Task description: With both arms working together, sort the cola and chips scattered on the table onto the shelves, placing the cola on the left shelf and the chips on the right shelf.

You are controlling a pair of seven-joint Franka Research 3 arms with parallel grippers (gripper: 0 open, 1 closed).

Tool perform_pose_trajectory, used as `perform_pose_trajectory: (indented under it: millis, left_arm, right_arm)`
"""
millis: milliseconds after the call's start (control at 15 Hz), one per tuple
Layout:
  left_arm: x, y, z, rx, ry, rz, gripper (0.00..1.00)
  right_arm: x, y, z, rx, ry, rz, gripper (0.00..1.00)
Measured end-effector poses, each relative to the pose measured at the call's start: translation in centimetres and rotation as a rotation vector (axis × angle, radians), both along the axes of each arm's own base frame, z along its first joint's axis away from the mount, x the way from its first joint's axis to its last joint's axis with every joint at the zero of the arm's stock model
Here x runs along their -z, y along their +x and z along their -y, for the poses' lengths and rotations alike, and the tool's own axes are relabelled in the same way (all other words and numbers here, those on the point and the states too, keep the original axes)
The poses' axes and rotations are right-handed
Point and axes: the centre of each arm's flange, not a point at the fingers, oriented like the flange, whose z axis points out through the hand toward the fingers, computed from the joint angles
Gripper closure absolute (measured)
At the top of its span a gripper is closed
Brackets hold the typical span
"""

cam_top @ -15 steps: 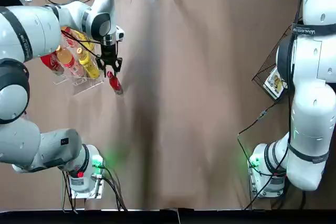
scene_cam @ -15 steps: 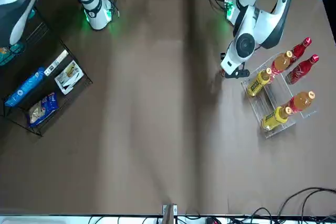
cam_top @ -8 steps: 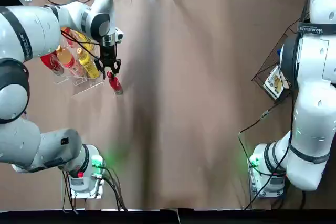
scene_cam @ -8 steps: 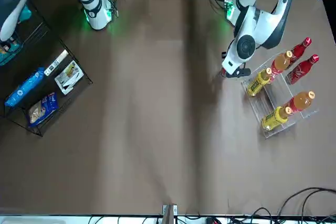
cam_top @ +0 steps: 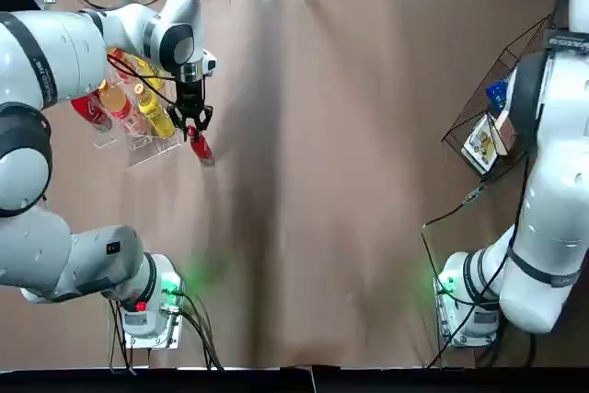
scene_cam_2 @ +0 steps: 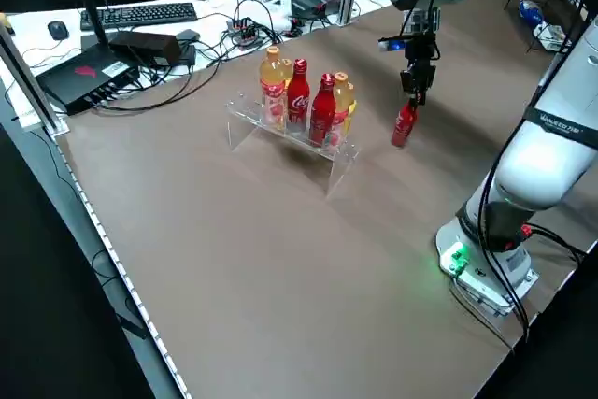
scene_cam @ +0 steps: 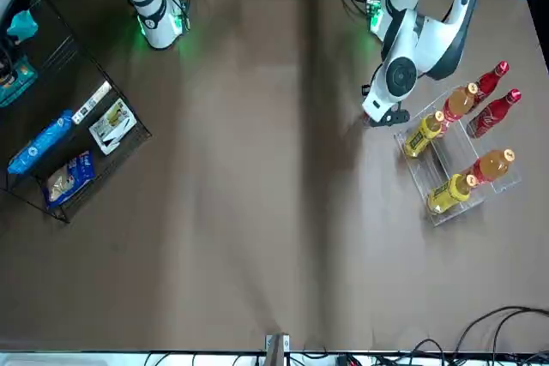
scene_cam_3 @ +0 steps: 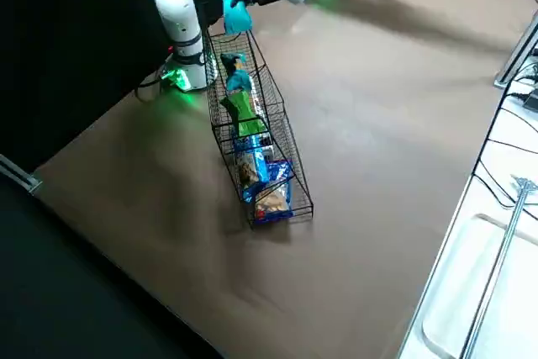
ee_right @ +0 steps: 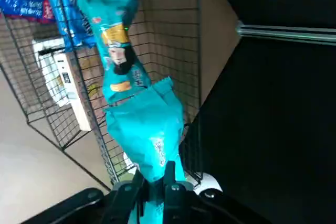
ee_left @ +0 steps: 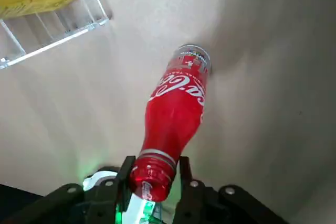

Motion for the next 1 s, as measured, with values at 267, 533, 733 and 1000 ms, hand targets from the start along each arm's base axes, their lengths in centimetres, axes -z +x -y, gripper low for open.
perform_pose_trajectory:
  millis: [267, 533, 733, 1000]
  left_arm:
    - [-0.1, -0.1, 0.4, -0.011, -0.002, 0.001, 0.68]
    - [-0.1, -0.1, 0.4, -0.02, 0.002, 0.004, 0.69]
    - [-1.1, 0.9, 0.6, -0.026, -0.01, 0.03, 0.69]
    - [-5.1, 3.8, 0.9, -0.046, -0.038, 0.09, 0.69]
  right_arm:
    - [2.5, 1.3, 0.5, -0.025, 0.075, -0.028, 0.84]
    - [4.2, 2.8, -1.0, -0.002, 0.093, -0.023, 0.84]
    - [4.3, 2.9, -2.2, 0.01, 0.108, -0.028, 0.84]
    - [3.8, 1.6, -1.2, 0.037, 0.053, -0.103, 0.84]
